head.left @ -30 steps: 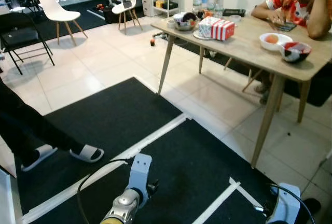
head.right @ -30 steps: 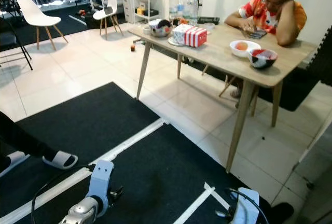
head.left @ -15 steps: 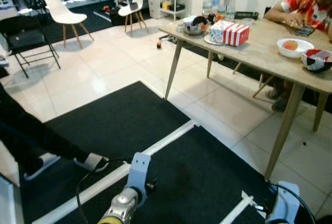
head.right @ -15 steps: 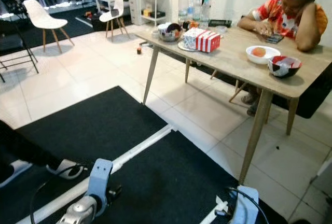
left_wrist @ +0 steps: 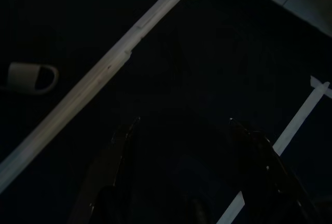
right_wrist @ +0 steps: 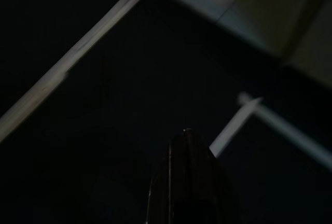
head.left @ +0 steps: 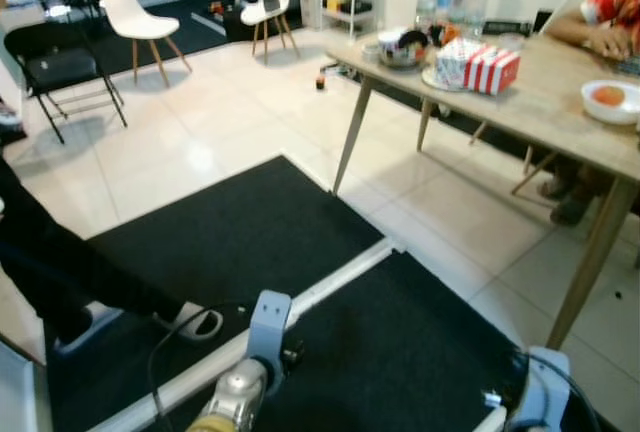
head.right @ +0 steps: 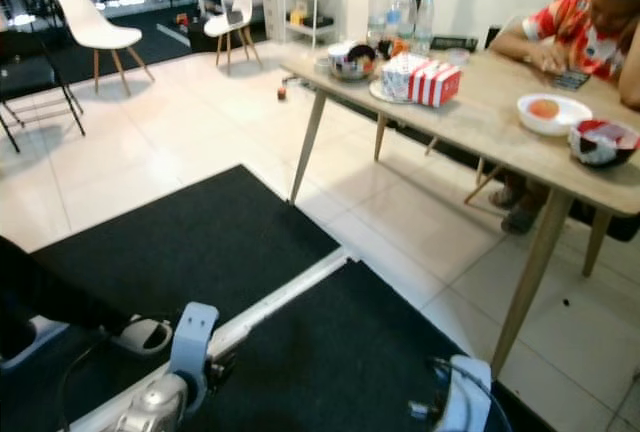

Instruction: Restocking fridge

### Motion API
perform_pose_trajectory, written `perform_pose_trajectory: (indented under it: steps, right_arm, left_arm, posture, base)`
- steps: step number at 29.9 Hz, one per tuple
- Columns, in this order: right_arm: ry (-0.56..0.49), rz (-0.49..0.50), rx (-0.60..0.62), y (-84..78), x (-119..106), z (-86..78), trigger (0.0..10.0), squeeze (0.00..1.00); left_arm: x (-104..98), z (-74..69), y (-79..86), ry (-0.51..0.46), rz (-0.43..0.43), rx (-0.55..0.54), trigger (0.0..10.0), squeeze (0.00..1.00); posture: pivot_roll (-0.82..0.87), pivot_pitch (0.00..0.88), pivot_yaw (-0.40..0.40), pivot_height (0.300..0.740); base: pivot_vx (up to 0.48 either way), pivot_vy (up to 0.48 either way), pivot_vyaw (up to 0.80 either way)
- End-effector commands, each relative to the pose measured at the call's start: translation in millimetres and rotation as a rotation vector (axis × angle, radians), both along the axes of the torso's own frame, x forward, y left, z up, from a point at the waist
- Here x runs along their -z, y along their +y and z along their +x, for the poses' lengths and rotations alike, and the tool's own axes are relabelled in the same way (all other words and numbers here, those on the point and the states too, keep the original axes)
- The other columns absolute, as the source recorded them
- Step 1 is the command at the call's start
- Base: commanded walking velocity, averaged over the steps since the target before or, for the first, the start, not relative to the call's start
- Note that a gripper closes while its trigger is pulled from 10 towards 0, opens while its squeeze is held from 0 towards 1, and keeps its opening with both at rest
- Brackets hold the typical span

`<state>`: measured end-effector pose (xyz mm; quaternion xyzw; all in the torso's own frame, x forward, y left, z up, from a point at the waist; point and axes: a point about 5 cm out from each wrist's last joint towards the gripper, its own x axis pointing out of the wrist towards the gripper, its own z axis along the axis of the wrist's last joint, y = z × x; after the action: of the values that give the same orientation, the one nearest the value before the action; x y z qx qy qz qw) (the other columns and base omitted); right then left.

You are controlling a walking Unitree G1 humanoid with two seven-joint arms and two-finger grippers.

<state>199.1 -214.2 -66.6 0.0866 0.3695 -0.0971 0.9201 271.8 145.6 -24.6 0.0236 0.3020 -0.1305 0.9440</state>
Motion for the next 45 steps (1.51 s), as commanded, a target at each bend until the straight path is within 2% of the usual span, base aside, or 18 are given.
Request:
perform_pose_trajectory:
  steps: [1,13,28,45]
  right_arm:
    - [0.013,-0.013,0.004,-4.4,0.7,-2.4,10.0,0.00]
    - [0.012,-0.013,0.024,-7.3,0.3,-3.0,10.0,0.00]
    - [0.037,-0.020,0.019,-7.5,3.5,-8.4,10.0,0.00]
    - [0.022,-0.021,0.020,-7.9,1.7,-5.6,10.0,0.00]
  left_arm:
    - [2.9,-3.2,4.5,0.016,-0.001,-0.021,10.0,0.00]
    - [2.5,-2.3,4.6,0.021,0.003,-0.016,10.0,0.00]
    - [1.9,-2.0,6.0,0.017,0.011,-0.005,10.0,0.00]
    - [1.6,-1.7,5.8,0.013,0.013,-0.001,10.0,0.00]
  posture:
    - [-0.10,0.048,0.072,0.740]
    - [-0.10,0.053,0.081,0.740]
    - [-0.09,0.040,0.080,0.740]
    - [-0.09,0.024,0.079,0.740]
  base:
    - [0.292,0.000,-0.47]
    - [0.289,0.000,-0.76]
    - [0.288,0.000,-0.13]
    - [0.288,0.000,0.00]
